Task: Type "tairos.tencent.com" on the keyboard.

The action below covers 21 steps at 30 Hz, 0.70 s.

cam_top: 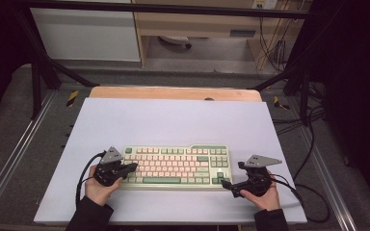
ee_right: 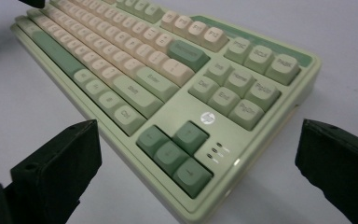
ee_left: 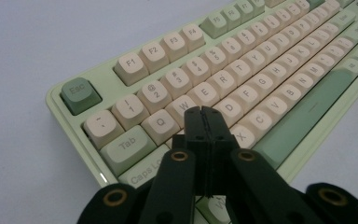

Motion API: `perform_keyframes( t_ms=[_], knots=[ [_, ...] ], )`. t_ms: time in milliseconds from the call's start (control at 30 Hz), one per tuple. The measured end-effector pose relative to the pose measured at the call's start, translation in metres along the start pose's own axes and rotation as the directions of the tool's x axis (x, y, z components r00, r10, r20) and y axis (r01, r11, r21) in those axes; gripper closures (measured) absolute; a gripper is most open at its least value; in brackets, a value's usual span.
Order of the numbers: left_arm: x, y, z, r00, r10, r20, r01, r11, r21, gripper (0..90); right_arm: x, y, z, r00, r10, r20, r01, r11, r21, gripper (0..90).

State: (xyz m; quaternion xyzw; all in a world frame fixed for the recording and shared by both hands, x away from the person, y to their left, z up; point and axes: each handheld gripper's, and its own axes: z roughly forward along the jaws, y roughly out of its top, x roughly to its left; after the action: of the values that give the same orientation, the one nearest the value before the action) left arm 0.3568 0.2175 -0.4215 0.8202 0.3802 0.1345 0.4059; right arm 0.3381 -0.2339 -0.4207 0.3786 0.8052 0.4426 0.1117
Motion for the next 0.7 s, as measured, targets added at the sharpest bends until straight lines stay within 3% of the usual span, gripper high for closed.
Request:
perform_keyframes(
  t_ms=[100, 467, 700],
  knots=[
    [0.001, 0.000, -0.001, 1.0000, 0.001, -0.001, -0.001, 1.0000, -0.004, 89.9, 0.005, 0.005, 0.004, 0.9998, -0.005, -0.019, 0.005, 0.9999, -0.012, 7.3],
    [0.001, 0.000, -0.001, 1.0000, 0.002, 0.001, -0.002, 1.0000, -0.007, 89.9, 0.025, 0.023, 0.022, 0.9964, -0.054, -0.066, 0.052, 0.9981, -0.032, 40.4],
    [0.001, 0.000, -0.002, 1.0000, -0.002, 0.002, 0.002, 0.9999, -0.015, 90.0, 0.033, 0.030, 0.030, 0.9959, -0.042, -0.081, 0.039, 0.9988, -0.029, 51.3]
  ],
)
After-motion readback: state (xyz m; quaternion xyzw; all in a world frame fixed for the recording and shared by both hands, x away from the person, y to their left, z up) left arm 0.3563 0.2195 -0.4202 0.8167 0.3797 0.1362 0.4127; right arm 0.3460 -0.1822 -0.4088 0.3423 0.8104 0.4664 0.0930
